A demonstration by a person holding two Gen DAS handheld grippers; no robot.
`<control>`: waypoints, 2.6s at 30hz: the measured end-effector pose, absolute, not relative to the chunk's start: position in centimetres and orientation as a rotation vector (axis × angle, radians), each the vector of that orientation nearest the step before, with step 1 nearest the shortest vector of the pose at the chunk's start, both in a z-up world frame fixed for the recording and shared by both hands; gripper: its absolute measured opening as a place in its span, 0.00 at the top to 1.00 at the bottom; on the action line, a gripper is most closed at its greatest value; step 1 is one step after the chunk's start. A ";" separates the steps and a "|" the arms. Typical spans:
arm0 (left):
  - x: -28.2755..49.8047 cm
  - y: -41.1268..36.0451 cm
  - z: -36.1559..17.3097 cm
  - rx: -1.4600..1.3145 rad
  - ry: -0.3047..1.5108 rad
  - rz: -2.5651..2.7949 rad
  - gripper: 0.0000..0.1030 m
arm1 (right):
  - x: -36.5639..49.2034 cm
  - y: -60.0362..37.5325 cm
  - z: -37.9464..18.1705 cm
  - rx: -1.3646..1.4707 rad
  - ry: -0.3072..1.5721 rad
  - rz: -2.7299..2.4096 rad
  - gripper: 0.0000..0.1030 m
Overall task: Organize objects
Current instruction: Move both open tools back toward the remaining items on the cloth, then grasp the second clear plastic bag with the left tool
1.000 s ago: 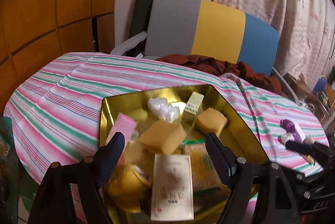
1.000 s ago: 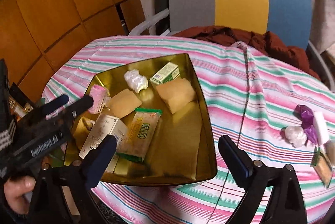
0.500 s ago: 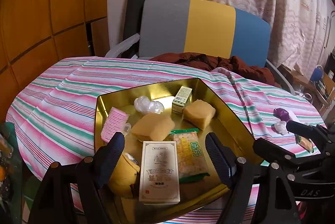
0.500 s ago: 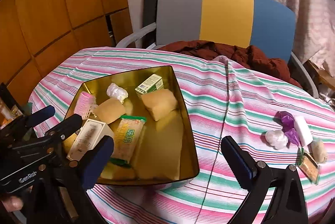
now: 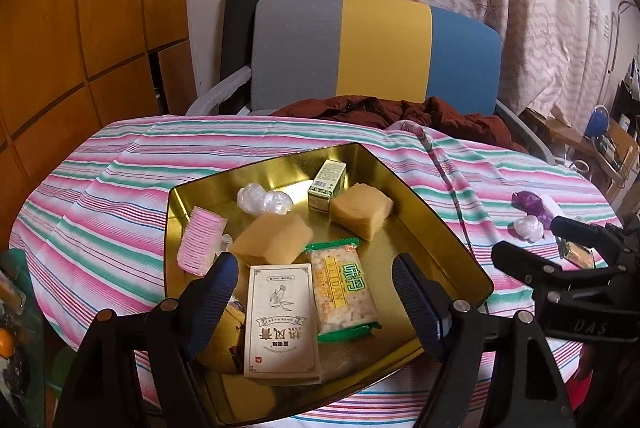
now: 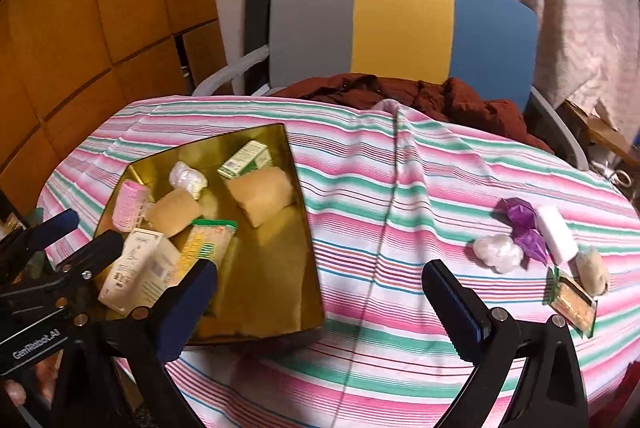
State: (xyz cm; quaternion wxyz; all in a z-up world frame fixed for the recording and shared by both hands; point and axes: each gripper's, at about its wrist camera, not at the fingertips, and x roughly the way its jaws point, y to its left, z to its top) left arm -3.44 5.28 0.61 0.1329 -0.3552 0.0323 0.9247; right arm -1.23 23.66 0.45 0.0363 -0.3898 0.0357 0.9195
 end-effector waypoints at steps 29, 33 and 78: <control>-2.4 10.7 0.2 -1.004 0.099 2.427 0.23 | -1.0 36.9 -2.0 -1.337 0.282 2.525 0.00; -2.3 12.4 0.4 -0.999 0.111 2.377 0.22 | -0.4 42.4 -1.0 -1.255 0.326 2.449 0.00; -9.7 41.0 -9.7 -1.138 0.495 1.977 0.50 | 2.0 55.9 -3.3 -1.056 1.009 2.376 0.00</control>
